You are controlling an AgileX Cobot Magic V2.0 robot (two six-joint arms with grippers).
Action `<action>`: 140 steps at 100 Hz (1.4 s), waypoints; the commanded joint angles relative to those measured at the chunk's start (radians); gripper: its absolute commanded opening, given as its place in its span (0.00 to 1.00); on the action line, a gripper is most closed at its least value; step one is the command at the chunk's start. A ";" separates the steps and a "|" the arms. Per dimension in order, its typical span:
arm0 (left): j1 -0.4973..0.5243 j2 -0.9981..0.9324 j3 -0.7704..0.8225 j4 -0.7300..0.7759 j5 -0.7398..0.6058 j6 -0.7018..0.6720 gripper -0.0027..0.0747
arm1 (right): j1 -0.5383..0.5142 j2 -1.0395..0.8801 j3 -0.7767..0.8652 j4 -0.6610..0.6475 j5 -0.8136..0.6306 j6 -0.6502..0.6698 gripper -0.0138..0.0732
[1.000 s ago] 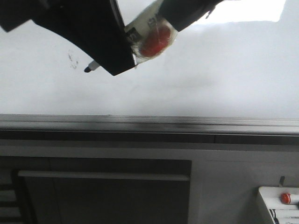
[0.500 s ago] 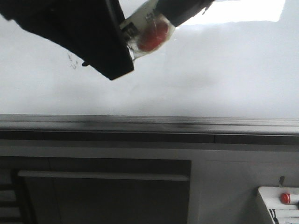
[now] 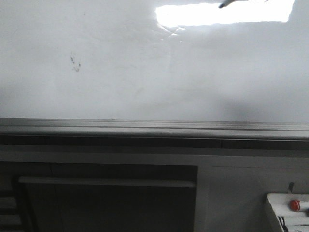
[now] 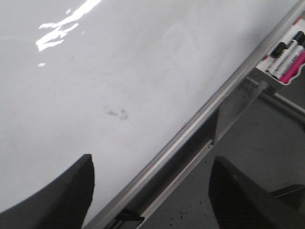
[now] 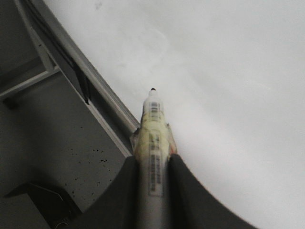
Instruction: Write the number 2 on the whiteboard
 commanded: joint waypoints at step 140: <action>0.261 -0.290 0.228 -0.029 -0.183 -0.166 0.64 | 0.033 0.464 -0.482 0.125 0.236 0.174 0.18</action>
